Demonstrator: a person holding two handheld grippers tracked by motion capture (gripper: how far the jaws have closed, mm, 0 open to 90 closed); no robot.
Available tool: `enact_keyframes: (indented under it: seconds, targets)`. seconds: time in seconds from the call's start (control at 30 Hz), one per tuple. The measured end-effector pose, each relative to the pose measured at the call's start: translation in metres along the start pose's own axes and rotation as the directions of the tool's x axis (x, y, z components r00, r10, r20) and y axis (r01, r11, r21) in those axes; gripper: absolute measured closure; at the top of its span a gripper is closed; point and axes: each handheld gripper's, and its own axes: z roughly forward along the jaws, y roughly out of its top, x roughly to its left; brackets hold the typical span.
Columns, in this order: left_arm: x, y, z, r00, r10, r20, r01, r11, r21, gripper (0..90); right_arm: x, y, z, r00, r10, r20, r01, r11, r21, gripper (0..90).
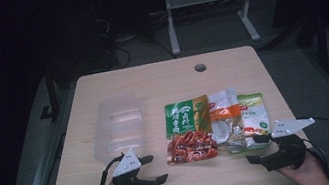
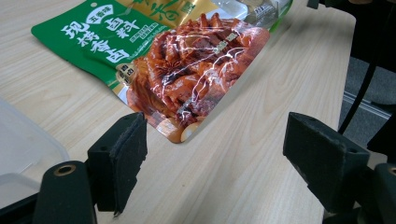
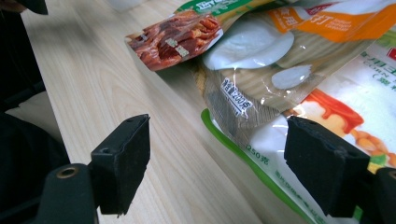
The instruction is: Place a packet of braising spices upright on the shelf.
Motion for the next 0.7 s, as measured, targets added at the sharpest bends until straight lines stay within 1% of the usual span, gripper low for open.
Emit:
enact_keyframes:
  seconds: [0.07, 0.17, 0.2, 0.23, 0.27, 0.3, 0.33, 0.4, 0.43, 0.5, 0.53, 0.63, 0.67, 0.7]
  targets:
    - [0.0, 0.001, 0.001, 1.0, -0.002, -0.002, 0.002, 1.0, -0.002, 21.7, 0.0, 0.0, 0.0, 1.0, 0.001, -0.001, -0.001, 1.0, -0.01, 21.7]
    - [-0.001, 0.001, 0.002, 1.0, 0.003, -0.003, -0.003, 1.0, 0.005, 21.7, -0.001, 0.0, 0.0, 1.0, 0.001, 0.0, -0.001, 1.0, -0.009, 21.6]
    - [-0.001, 0.002, 0.003, 1.0, 0.006, -0.005, -0.005, 1.0, 0.003, 21.7, -0.001, 0.001, -0.001, 1.0, -0.007, 0.007, 0.007, 1.0, -0.011, 21.6]
    - [-0.002, 0.002, 0.004, 0.9999, 0.008, -0.006, -0.008, 0.9999, 0.006, 21.8, -0.001, 0.0, -0.001, 1.0, -0.004, 0.008, 0.004, 1.0, -0.016, 21.6]
    - [-0.002, 0.002, 0.004, 0.9999, 0.008, -0.006, -0.008, 0.9999, 0.006, 21.8, -0.001, 0.0, -0.002, 0.9999, 0.01, 0.006, -0.01, 1.0, -0.02, 21.5]
    - [-0.002, 0.002, 0.005, 0.9999, 0.012, -0.007, -0.012, 0.9999, 0.008, 21.8, -0.001, 0.0, -0.002, 0.9999, 0.01, 0.006, -0.01, 1.0, -0.02, 21.5]
    - [-0.002, 0.001, 0.006, 0.9999, 0.017, 0.001, -0.017, 0.9997, 0.015, 21.9, -0.001, 0.0, -0.002, 0.9999, 0.012, 0.004, -0.012, 1.0, -0.013, 21.2]
    - [-0.002, 0.001, 0.005, 0.9997, 0.024, -0.003, -0.024, 0.9995, 0.02, 21.9, 0.002, 0.001, -0.002, 0.9999, -0.008, 0.012, 0.008, 1.0, -0.009, 21.3]
    - [-0.001, 0.0, 0.005, 0.9997, 0.025, -0.004, -0.025, 0.9995, 0.018, 22.0, 0.003, 0.002, -0.001, 0.9999, -0.01, 0.01, 0.011, 1.0, -0.007, 21.3]
    - [0.0, 0.0, 0.004, 0.9998, 0.022, -0.003, -0.021, 0.9996, 0.017, 22.0, 0.005, 0.003, 0.0, 0.9999, -0.012, 0.01, 0.012, 1.0, -0.003, 21.3]
    - [0.0, -0.001, 0.004, 0.9999, 0.013, -0.001, -0.013, 0.9998, 0.016, 22.0, 0.006, 0.005, 0.001, 0.9998, -0.02, 0.008, 0.02, 1.0, 0.001, 21.3]
    - [0.001, -0.001, 0.003, 1.0, 0.009, 0.002, -0.009, 0.9999, 0.011, 22.2, 0.009, 0.01, 0.004, 0.9998, -0.02, 0.004, 0.02, 1.0, 0.005, 21.3]
    - [0.0, -0.001, 0.002, 0.9998, 0.019, -0.002, -0.019, 0.9998, 0.006, 22.2, 0.009, 0.012, 0.005, 0.9998, -0.019, 0.001, 0.019, 1.0, 0.007, 21.3]
    - [0.0, -0.001, 0.002, 0.9998, 0.019, -0.002, -0.019, 0.9998, 0.006, 22.2, 0.009, 0.012, 0.005, 0.9998, -0.019, 0.001, 0.019, 1.0, 0.007, 21.3]
